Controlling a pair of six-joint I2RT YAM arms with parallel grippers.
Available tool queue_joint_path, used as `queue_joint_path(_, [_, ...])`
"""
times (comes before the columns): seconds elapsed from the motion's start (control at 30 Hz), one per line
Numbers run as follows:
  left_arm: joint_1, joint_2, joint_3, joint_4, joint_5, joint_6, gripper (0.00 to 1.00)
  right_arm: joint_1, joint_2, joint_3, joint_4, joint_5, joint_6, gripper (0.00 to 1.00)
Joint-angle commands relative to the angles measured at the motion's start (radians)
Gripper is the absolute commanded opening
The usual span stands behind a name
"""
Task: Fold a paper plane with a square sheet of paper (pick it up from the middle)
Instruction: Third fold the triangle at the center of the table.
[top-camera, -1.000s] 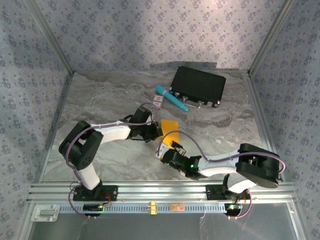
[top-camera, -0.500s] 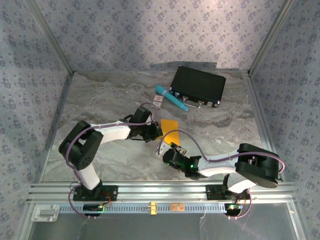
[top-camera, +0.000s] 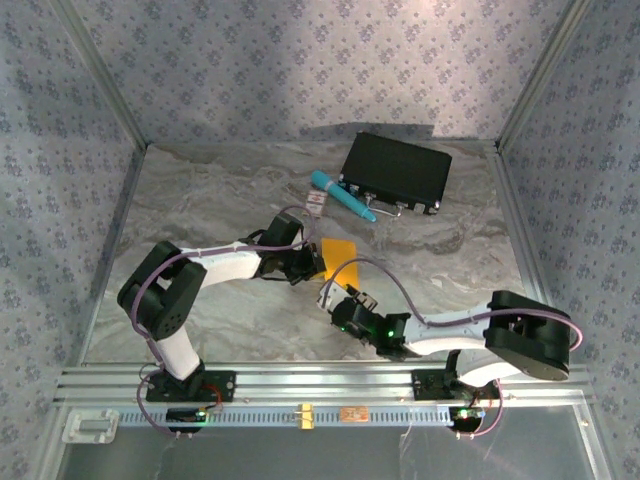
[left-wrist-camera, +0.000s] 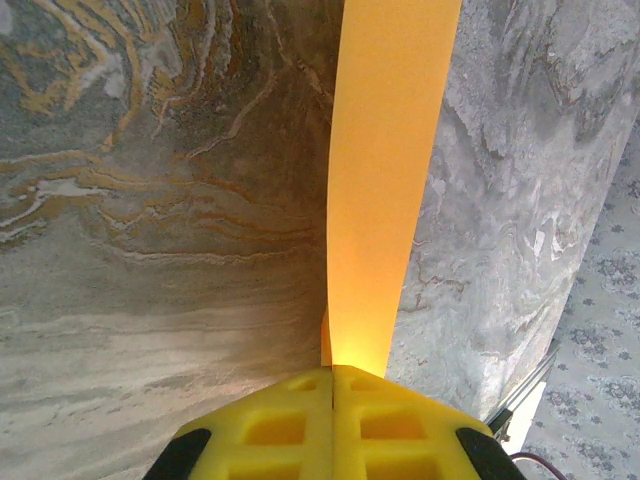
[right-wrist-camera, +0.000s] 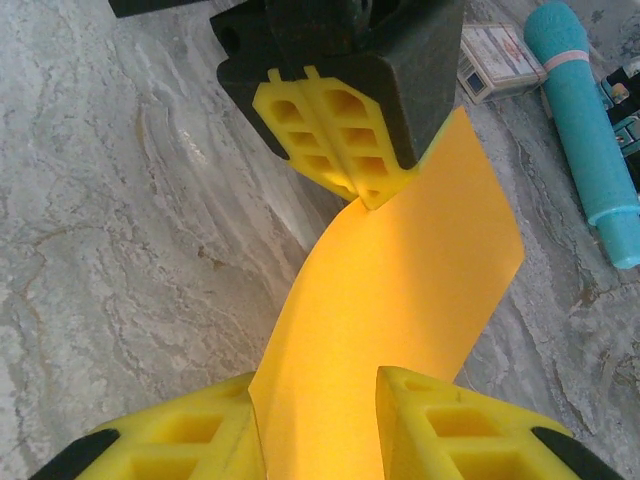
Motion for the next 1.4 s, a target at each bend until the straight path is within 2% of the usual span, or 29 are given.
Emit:
queue_joint_path(0.0, [0.005,-0.019,0.0,-0.019,0.008,0.001,0.03,-0.007,-0.015,-0.013,0.014,-0.013,0.028,0.3])
queue_joint_path(0.33, [0.005,-0.021,0.001,-0.023,0.006,0.001,0.03,-0.014,-0.009,-0.007,0.018,-0.021,0.031,0.2])
queue_joint_path(0.53, [0.005,-0.025,-0.002,-0.029,-0.005,0.0,0.03,-0.019,-0.013,-0.006,0.012,-0.036,0.035,0.09])
queue_joint_path(0.7, [0.007,-0.051,-0.004,-0.057,-0.043,0.013,0.14,-0.04,-0.021,-0.001,-0.016,-0.105,0.062,0.04])
queue_joint_path(0.77, [0.012,-0.069,0.005,-0.109,-0.074,0.033,0.18,-0.068,-0.026,0.0,-0.031,-0.203,0.091,0.04])
queue_joint_path(0.83, [0.017,-0.086,0.018,-0.173,-0.116,0.064,0.28,-0.101,-0.027,0.008,-0.035,-0.302,0.127,0.03])
queue_joint_path(1.0, [0.044,-0.145,0.014,-0.245,-0.179,0.099,0.43,-0.205,-0.023,0.014,-0.022,-0.531,0.233,0.02])
queue_joint_path(1.2, [0.073,-0.178,0.026,-0.265,-0.174,0.144,0.46,-0.313,-0.028,0.036,-0.032,-0.796,0.342,0.01])
queue_joint_path(1.37, [0.08,-0.149,0.081,-0.262,-0.124,0.186,0.42,-0.376,-0.013,0.073,-0.065,-0.948,0.396,0.0])
